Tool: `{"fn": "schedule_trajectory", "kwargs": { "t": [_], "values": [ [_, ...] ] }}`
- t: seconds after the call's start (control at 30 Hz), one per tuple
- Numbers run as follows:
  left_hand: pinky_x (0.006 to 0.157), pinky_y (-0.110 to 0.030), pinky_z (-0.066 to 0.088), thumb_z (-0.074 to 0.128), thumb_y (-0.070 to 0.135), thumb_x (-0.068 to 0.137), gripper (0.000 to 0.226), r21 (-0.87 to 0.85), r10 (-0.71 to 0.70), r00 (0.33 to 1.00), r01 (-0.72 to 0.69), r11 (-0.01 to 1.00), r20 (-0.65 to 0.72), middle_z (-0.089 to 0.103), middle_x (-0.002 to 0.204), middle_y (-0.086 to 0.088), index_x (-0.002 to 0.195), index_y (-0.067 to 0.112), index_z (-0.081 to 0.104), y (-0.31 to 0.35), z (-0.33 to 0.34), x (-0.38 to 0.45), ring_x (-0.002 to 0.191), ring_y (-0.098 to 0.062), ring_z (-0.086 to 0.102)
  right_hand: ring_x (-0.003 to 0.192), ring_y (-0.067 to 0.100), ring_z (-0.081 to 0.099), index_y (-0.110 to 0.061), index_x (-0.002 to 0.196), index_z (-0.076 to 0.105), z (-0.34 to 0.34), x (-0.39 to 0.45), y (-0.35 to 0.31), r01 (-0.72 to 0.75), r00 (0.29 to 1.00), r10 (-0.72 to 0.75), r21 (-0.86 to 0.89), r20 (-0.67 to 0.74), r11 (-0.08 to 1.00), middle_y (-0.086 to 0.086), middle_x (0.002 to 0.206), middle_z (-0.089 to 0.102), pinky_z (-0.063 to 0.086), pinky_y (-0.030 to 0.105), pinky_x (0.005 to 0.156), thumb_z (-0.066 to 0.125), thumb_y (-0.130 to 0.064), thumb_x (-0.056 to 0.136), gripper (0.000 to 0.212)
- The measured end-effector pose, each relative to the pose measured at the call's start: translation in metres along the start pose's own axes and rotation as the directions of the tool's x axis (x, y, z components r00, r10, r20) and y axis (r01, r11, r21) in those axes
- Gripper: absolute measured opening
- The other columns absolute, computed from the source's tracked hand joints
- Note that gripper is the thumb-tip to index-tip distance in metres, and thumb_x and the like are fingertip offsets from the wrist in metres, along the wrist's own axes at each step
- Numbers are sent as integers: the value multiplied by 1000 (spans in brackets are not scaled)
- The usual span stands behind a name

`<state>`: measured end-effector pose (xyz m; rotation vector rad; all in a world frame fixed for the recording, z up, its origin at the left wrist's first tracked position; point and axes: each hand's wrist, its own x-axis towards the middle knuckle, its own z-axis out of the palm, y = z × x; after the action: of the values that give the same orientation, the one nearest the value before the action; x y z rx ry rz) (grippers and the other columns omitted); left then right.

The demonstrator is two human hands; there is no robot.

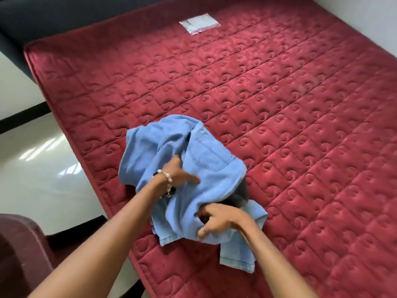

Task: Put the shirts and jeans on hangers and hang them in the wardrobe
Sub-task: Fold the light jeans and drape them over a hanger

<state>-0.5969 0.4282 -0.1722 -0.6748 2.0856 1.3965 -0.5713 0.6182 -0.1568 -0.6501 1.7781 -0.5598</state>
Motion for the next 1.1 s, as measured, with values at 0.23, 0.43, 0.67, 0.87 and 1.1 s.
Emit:
{"fn": "schedule_trajectory", "kwargs": {
  "t": [0.23, 0.43, 0.67, 0.87, 1.1],
  "values": [
    [64, -37, 60, 75, -1, 76, 28, -56, -87, 978, 99, 993, 188, 71, 80, -5, 100, 6, 65, -23, 0, -40, 71, -20, 67, 102, 25, 66, -10, 110, 67, 39, -19, 38, 259, 909, 290, 951, -299, 169, 12, 108, 71, 53, 40, 92, 72, -48, 74, 53],
    [76, -35, 50, 73, 37, 78, 33, 612, 49, 984, 65, 788, -168, 65, 106, -12, 101, 17, 60, -10, -7, -58, 97, -32, 61, 85, 23, 60, -4, 75, 59, 27, -1, 1, 149, 496, 510, 647, -703, 747, 14, 82, 67, 42, 34, 67, 63, -9, 87, 13],
    [84, -36, 47, 58, 64, 79, 62, 604, 445, 895, -332, 725, -42, 67, 107, -14, 113, 13, 62, 73, 10, -83, 101, -31, 61, 57, 34, 66, -5, 76, 66, 43, -2, -71, -51, 754, -287, -488, -591, 871, 17, 66, 67, 48, 30, 46, 75, -15, 61, 20],
    [70, -38, 45, 66, 34, 82, 30, 161, 147, 827, -69, 984, -543, 67, 89, -23, 86, 4, 68, 41, -28, -66, 88, -35, 63, 105, 40, 59, -6, 112, 56, 58, -13, -72, -205, 773, -50, -323, -633, 924, 20, 114, 61, 47, 44, 80, 48, -45, 95, 44],
    [66, -31, 42, 55, -2, 86, 25, -479, 184, 749, -571, 667, -637, 52, 69, -2, 68, 16, 58, 93, -77, -100, 70, -16, 46, 109, 39, 59, 9, 122, 51, 1, -41, -56, -269, 326, 403, 325, -855, 907, 26, 114, 63, 46, 41, 84, 59, -62, 83, 81]
  ]
}}
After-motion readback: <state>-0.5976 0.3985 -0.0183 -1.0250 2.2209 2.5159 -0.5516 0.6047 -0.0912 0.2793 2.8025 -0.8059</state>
